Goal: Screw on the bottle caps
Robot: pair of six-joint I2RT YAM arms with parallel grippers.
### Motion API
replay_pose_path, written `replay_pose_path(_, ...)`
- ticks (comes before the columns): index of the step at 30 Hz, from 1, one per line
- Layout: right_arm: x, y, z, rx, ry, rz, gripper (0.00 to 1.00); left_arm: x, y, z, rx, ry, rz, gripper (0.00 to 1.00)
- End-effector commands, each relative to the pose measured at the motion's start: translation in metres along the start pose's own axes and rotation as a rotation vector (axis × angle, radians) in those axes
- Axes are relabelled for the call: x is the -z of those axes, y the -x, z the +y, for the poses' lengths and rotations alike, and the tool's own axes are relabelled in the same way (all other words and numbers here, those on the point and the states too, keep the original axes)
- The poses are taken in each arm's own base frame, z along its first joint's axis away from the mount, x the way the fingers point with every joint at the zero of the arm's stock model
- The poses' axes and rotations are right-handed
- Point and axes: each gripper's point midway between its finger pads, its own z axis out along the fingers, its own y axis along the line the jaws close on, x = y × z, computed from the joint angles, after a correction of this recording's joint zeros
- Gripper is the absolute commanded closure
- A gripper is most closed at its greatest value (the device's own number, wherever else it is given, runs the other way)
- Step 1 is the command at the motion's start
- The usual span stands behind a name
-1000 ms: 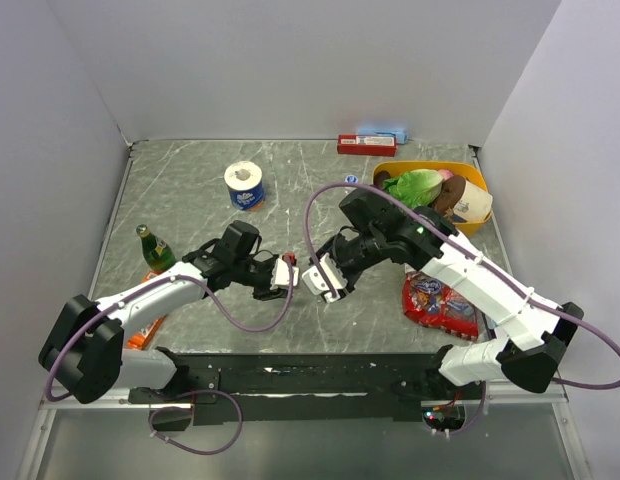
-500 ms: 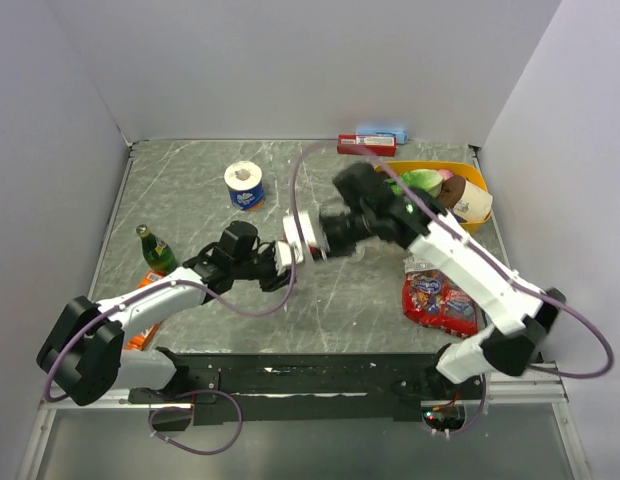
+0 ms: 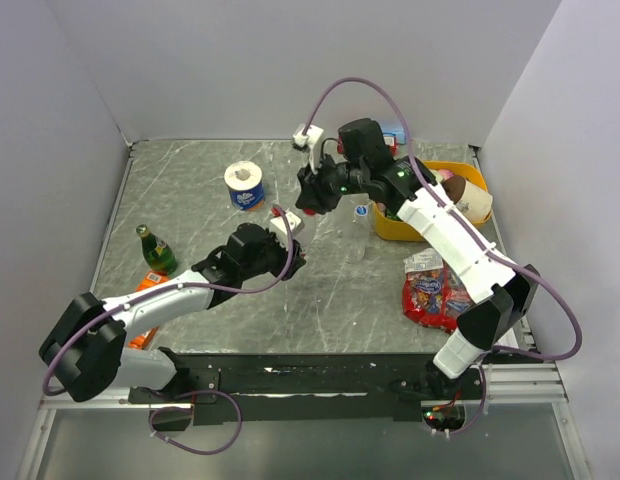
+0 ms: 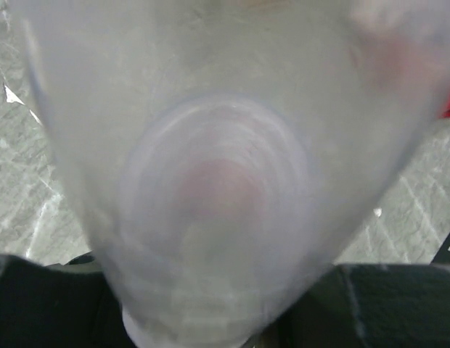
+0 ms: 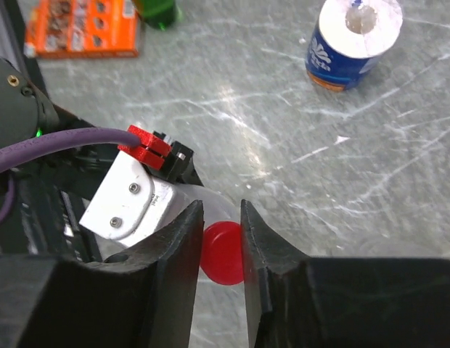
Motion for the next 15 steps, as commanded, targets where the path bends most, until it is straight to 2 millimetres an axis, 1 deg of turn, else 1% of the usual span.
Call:
replay_pose_path(1,0.039,0.0,0.03,-0.242,0.111,-0.034,0.49,0.012,0.061,0.016,0.135,0.07,-0.227,0.99)
replay_pose_path(3,0.045,0.009,0.028,-0.243,0.12,-0.093,0.43,0.017,0.064,0.008,0.139,0.027,-0.243,0.99)
replay_pose_path(4,0.044,0.006,0.03,-0.237,0.132,-0.085,0.39,0.018,0.063,0.006,0.14,0.01,-0.244,0.99)
replay_pose_path(5,0.044,0.003,0.032,-0.23,0.147,-0.077,0.3,0.018,0.065,0.005,0.144,-0.001,-0.249,0.99)
replay_pose_path(6,0.041,-0.002,0.035,-0.238,0.165,-0.062,0.26,0.018,0.065,0.003,0.155,-0.012,-0.25,0.99)
replay_pose_path(7,0.039,-0.007,0.035,-0.249,0.161,-0.049,0.2,0.019,0.069,0.002,0.159,-0.028,-0.257,0.99)
replay_pose_path(11,0.033,-0.016,0.032,-0.286,0.142,-0.049,0.2,0.02,0.077,-0.001,0.16,-0.06,-0.273,0.99)
replay_pose_path(15,0.027,-0.011,0.029,-0.326,0.136,-0.081,0.21,0.02,0.08,-0.006,0.132,-0.089,-0.28,0.99)
